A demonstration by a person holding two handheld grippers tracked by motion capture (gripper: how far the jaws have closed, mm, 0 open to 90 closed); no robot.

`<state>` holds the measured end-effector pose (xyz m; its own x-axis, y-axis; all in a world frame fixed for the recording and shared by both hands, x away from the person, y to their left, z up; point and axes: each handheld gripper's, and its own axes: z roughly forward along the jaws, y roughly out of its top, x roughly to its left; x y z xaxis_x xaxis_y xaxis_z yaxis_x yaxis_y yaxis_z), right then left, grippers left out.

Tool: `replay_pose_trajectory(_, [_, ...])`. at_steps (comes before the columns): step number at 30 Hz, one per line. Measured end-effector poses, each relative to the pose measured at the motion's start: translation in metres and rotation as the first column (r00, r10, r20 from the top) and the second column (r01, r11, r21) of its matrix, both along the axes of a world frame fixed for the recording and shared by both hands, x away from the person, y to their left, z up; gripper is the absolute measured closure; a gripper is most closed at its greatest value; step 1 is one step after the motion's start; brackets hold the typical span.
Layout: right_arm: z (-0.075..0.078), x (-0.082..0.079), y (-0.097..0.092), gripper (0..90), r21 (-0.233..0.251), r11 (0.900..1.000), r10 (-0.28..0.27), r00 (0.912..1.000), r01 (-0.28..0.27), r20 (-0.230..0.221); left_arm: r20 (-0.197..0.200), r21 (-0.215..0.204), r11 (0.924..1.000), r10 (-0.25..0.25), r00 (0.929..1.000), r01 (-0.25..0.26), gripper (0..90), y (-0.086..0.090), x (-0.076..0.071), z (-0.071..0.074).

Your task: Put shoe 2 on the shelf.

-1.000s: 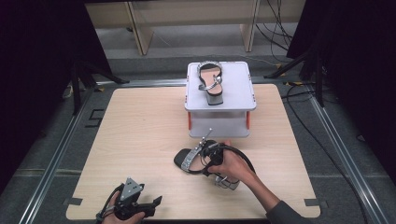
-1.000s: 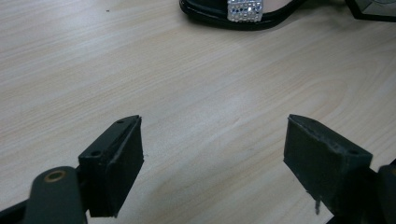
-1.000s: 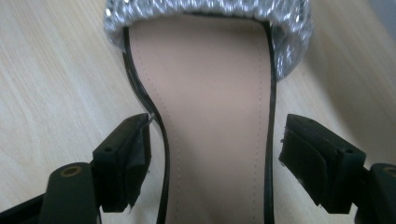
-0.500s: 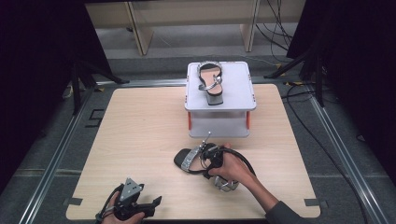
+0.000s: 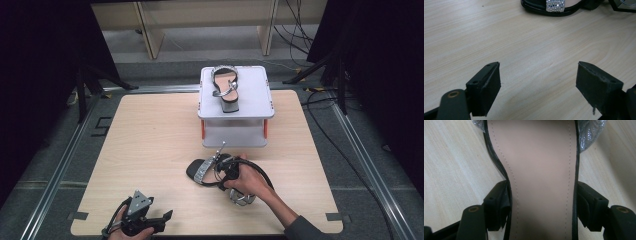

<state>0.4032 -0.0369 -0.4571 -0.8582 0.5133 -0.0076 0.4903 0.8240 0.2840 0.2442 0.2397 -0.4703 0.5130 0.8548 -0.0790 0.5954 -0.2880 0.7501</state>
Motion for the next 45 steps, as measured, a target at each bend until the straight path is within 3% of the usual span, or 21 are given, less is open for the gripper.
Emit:
replay_pose_trajectory(2, [0.000,0.000,0.000,33.8,0.000,1.0000,0.004,1.0000,-0.004,0.002,0.002,-0.033,0.9994,0.012,0.9999,-0.012,19.5,-0.001,-0.001,0.000])
replay_pose_trajectory(4, [-0.001,0.002,-0.002,34.6,0.006,0.9996,0.026,0.9996,-0.026,0.006,0.008,-0.038,0.9992,0.010,0.9999,-0.010,19.5,-0.001,-0.001,0.000])
replay_pose_trajectory(5, [-0.001,0.002,-0.002,35.0,0.007,0.9999,0.012,0.9999,-0.011,-0.004,0.002,-0.010,1.0000,-0.001,1.0000,0.001,19.5,0.001,0.000,0.001])
replay_pose_trajectory(7, [0.000,0.000,-0.003,35.5,0.008,1.0000,-0.004,1.0000,0.005,-0.005,0.005,-0.028,0.9996,0.004,1.0000,-0.003,19.5,0.000,-0.001,0.000])
replay_pose_trajectory(13, [0.000,0.001,-0.004,36.8,0.007,0.9996,0.029,0.9995,-0.029,0.009,0.002,-0.024,0.9997,0.001,1.0000,-0.001,19.5,0.001,-0.001,0.001])
replay_pose_trajectory(16, [0.000,0.000,-0.004,37.0,0.006,0.9999,0.013,0.9999,-0.013,0.008,0.006,-0.030,0.9996,0.004,1.0000,-0.004,19.5,0.002,-0.001,0.001])
replay_pose_trajectory(19, [0.003,0.000,-0.003,37.2,0.010,0.9998,0.016,0.9998,-0.016,0.013,-0.003,-0.002,1.0000,-0.005,1.0000,0.005,19.5,0.004,-0.001,0.002])
replay_pose_trajectory(20, [0.004,-0.001,-0.003,37.2,0.021,0.9996,0.019,0.9998,-0.020,0.008,0.006,-0.035,0.9993,0.015,0.9999,-0.014,19.5,0.002,-0.001,0.001])
replay_pose_trajectory(21, [0.007,0.000,-0.004,37.3,0.035,0.9987,0.036,0.9992,-0.037,0.018,0.011,-0.041,0.9990,0.016,0.9998,-0.016,19.5,0.002,-0.001,0.000])
replay_pose_trajectory(22, [0.010,-0.001,-0.004,37.3,0.040,0.9991,0.016,0.9998,-0.017,0.009,0.005,-0.027,0.9996,0.010,0.9999,-0.010,19.5,0.003,-0.001,0.001])
replay_pose_trajectory(29, [0.032,-0.004,-0.005,37.8,0.116,0.9925,0.035,0.9986,-0.040,0.040,0.005,-0.016,0.9998,0.008,1.0000,-0.008,19.5,0.004,-0.001,0.001])
replay_pose_trajectory(30, [0.033,-0.004,-0.005,37.9,0.115,0.9923,0.041,0.9980,-0.047,0.047,0.008,-0.003,1.0000,0.006,0.9999,-0.006,19.5,0.004,0.000,0.001])
replay_pose_trajectory(32, [0.033,-0.004,-0.003,37.9,0.114,0.9927,0.034,0.9987,-0.039,0.037,0.013,-0.045,0.9988,0.017,0.9998,-0.017,19.5,0.002,-0.001,0.000])
replay_pose_trajectory(34, [0.030,-0.003,-0.003,37.9,0.112,0.9929,0.038,0.9986,-0.042,0.036,0.007,-0.029,0.9995,0.010,0.9999,-0.009,19.5,0.004,-0.001,0.001])
replay_pose_trajectory(42, [0.009,0.001,0.003,37.1,0.044,0.9988,0.020,0.9998,-0.020,-0.008,0.007,-0.037,0.9991,0.019,0.9998,-0.019,19.5,0.004,-0.001,0.001])
replay_pose_trajectory(43, [0.008,0.001,0.003,37.1,0.037,0.9990,0.026,0.9997,-0.026,-0.003,0.007,-0.009,0.9999,0.012,0.9999,-0.012,19.5,0.005,0.000,0.001])
replay_pose_trajectory(45, [0.006,0.002,0.002,37.0,0.029,0.9990,0.033,0.9994,-0.033,-0.002,0.007,-0.007,0.9999,0.011,0.9999,-0.010,19.5,0.005,0.000,0.001])
